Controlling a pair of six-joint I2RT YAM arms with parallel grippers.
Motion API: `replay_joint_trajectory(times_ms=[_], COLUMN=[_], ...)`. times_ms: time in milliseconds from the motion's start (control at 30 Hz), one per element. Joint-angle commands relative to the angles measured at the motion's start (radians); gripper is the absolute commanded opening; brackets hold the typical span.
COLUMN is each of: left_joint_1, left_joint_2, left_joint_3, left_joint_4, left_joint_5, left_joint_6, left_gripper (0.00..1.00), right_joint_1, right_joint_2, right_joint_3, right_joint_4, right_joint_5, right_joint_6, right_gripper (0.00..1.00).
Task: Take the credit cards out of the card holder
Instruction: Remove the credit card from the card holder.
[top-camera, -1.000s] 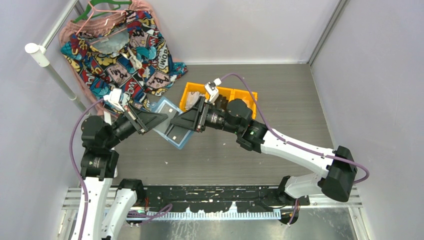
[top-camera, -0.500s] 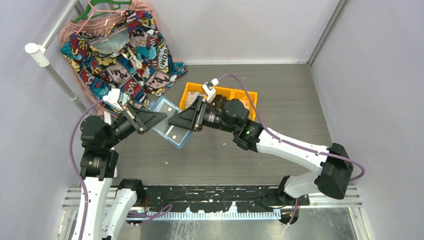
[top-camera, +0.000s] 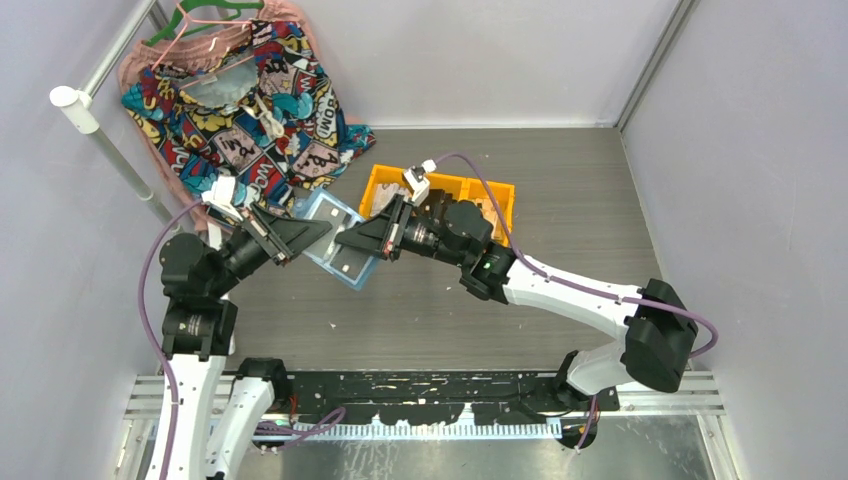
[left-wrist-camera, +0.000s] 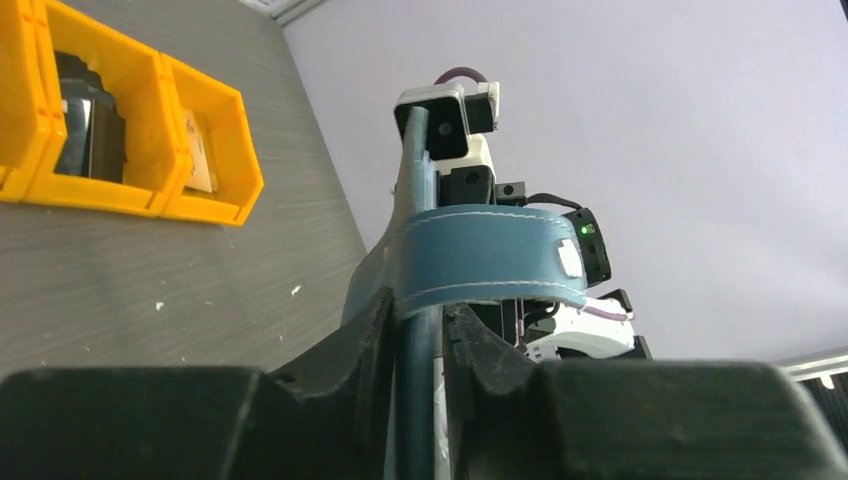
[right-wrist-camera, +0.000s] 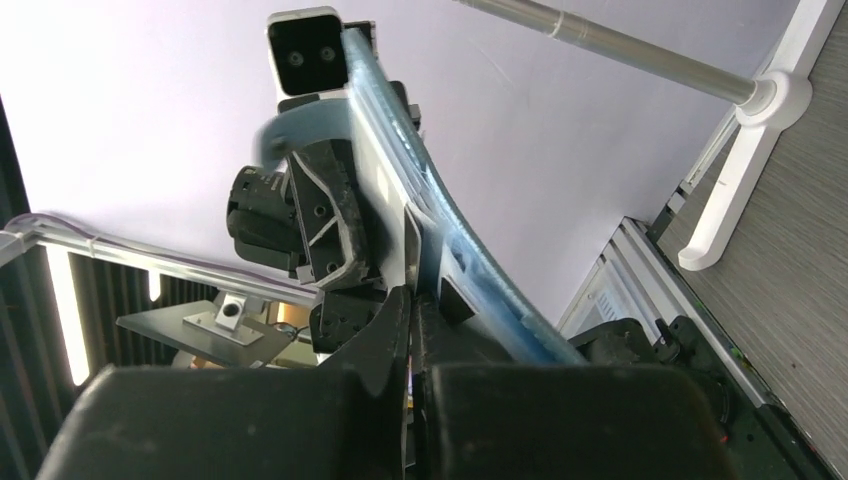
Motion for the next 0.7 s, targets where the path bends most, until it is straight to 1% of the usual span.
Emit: replay_joint_trajectory(times_ms=[0, 100, 167, 233, 433, 667], left_joint_1=[-0.020, -0.018, -0.019, -0.019, -0.019, -0.018], left_joint_2=[-0.010, -0.008, -0.007, -0.006, 0.003, 0.010], left_joint_3=[-0.011, -0.016, -0.016, -0.016, -0.014, -0.007], left_joint_4=[0.068, 0.067, 0.067, 0.072, 0.082, 0.083], left_joint_5=[0.119, 0.118, 0.111, 0.105, 0.088, 0.081], left_joint_6=[-0.044, -0.053, -0.061, -0.073, -0.089, -0.091], left_gripper=[0.28, 0.37, 0.38, 0.36, 0.21, 0.15], right_joint_1=[0.004, 0.003, 0.003, 0.003, 0.003, 0.006], right_joint_2=[-0.026, -0.035, -0.043, -0.055, -0.095, -0.135], right_joint_3=[-0.016, -0.033, -0.045, -0.065, -0.132, -0.184], right_joint_4=[0.114, 0.119, 0.117, 0.116, 0.113, 0.112], right_joint_5=[0.078, 0.078, 0.074, 0.071, 0.071, 0.068], right_joint_6=[0.018, 0.017, 0.012, 0.011, 0.014, 0.011], right_gripper=[0.01, 0.01, 0.01, 0.01, 0.01, 0.01])
